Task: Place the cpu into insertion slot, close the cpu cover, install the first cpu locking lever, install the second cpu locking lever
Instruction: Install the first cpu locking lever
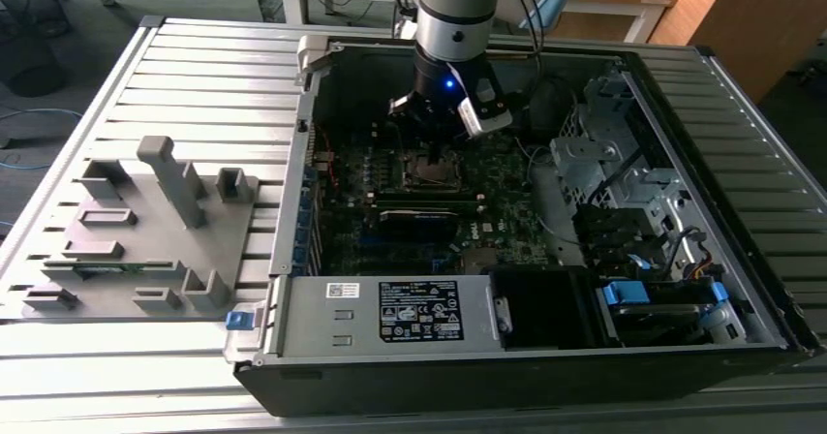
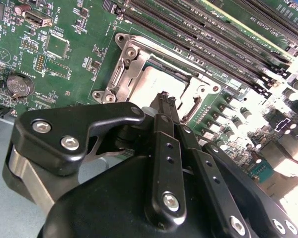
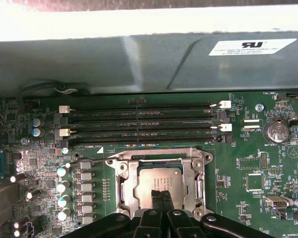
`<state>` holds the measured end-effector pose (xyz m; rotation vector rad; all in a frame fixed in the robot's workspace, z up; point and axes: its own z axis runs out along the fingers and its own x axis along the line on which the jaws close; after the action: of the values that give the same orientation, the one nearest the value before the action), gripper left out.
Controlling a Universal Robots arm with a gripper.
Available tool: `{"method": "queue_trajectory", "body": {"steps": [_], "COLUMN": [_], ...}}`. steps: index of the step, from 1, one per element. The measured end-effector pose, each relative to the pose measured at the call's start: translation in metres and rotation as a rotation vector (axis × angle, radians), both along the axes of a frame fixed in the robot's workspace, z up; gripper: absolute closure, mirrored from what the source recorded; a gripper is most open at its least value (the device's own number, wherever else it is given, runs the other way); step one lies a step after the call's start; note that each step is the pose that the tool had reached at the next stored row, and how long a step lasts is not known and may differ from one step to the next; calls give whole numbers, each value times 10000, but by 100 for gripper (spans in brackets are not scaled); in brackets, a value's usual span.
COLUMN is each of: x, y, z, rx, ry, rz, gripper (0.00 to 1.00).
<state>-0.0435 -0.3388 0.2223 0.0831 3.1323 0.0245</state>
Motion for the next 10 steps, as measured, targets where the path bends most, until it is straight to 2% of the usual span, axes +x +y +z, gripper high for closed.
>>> {"method": "queue_trajectory", "body": {"steps": [10], "x": [0], "y": [0], "z": [30], "rx": [1], "ry": [-1], "rz": [0], "gripper": [89]}}
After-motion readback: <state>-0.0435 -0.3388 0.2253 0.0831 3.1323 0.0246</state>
